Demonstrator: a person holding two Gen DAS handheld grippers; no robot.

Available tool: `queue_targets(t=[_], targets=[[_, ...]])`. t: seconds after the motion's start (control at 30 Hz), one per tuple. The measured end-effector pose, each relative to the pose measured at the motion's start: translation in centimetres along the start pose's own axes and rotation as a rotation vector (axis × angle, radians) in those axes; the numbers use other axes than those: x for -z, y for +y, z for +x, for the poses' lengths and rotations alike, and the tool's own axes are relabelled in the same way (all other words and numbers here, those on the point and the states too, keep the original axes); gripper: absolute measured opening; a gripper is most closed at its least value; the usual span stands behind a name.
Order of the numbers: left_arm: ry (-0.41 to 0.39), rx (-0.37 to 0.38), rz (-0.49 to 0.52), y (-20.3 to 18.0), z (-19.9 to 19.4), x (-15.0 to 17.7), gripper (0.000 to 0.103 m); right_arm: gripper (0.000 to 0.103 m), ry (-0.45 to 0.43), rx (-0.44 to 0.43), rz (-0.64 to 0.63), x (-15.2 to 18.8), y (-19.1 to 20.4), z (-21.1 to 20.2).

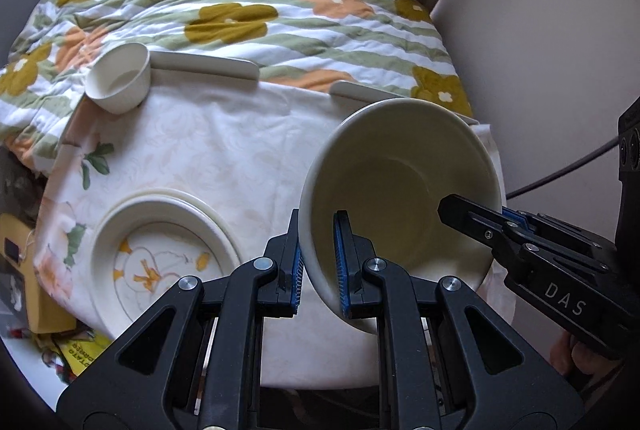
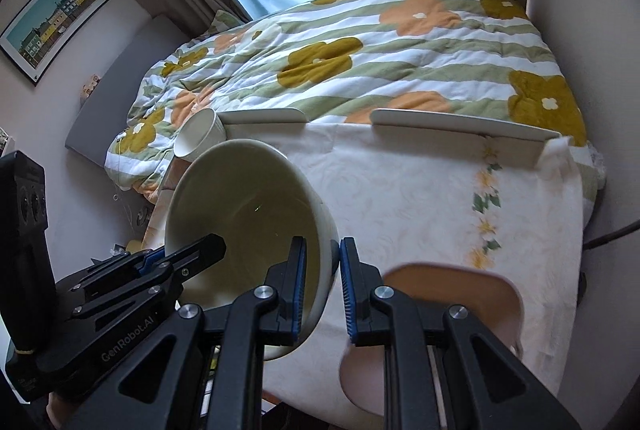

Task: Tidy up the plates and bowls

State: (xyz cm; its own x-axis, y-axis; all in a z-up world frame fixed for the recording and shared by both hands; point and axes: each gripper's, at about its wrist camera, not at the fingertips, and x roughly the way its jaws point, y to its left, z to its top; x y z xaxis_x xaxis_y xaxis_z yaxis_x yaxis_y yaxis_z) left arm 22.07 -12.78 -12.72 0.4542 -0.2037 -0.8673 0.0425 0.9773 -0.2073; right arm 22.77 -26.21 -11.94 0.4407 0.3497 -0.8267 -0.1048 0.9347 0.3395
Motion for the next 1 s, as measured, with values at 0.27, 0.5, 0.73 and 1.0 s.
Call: queue_targets(t=[0.27,0.5,0.73,1.0], targets=[[0.109,0.056,0.102,-5.6,2.2,2.1,0.012,0.016,0.006,0.047,0.118,4.2,-5.2,-2.5],[0.207,0.073,0.231,-8.8,5.9,2.5,0.012,0.015,0.043,0.089,0.244,6.7,-8.7,-1.8],[0.300,0.067,0.317,-9.7,10.1,2.7,0.012,0.015,0.085,0.113,0.341,8.3,-10.2,0.6],[0.343,0.057,0.393,-9.9,13.1,3.2,0.012,0.015,0.096,0.149,0.387,9.2,-11.0,2.5]])
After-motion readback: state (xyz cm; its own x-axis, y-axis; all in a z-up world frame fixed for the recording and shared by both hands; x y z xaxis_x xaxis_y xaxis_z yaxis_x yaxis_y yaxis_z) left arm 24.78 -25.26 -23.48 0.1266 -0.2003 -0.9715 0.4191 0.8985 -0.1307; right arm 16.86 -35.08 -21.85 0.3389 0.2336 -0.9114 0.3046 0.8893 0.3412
